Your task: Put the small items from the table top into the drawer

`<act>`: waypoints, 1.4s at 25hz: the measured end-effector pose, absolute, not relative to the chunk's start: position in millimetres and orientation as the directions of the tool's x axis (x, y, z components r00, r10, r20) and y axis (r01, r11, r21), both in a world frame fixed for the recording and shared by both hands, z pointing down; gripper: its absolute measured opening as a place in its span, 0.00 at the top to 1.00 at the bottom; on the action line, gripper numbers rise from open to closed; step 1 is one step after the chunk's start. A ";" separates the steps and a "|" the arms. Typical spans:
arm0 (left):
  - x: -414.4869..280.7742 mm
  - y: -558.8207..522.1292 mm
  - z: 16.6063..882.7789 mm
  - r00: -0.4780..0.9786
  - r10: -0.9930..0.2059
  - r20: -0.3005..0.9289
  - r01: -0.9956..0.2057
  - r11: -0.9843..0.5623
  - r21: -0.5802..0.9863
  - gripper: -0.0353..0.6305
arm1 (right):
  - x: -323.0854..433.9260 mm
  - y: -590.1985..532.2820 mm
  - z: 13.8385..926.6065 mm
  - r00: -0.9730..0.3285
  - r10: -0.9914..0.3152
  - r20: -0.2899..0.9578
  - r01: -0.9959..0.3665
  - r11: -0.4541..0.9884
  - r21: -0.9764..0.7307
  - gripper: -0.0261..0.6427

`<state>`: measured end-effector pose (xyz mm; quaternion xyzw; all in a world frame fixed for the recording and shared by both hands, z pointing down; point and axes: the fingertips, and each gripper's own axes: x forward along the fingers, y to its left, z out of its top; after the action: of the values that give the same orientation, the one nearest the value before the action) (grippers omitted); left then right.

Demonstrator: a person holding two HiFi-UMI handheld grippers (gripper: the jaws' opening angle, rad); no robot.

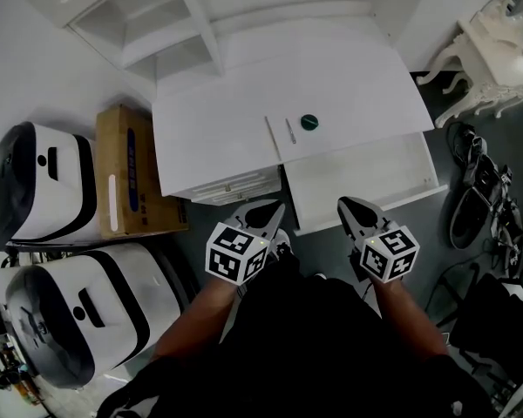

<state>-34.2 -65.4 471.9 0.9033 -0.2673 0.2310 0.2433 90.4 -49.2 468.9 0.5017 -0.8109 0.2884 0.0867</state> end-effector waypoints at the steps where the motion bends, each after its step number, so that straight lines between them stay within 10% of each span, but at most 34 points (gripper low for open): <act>1: -37.1 -69.6 472.7 0.752 -0.368 0.547 -0.594 -0.737 0.322 0.94 | 88.3 -52.7 469.5 -0.477 -0.764 0.435 -0.867 0.327 -0.377 0.92; 35: -66.4 -125.8 491.9 0.708 -0.454 0.541 -0.677 -0.655 0.336 0.94 | 35.7 -150.2 510.4 -0.549 -0.618 0.562 -0.830 0.482 -0.280 0.92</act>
<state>-66.4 -125.8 491.9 0.8850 -0.3196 0.2098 0.2657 35.7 -150.2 510.4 0.4319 -0.8381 0.2688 0.1970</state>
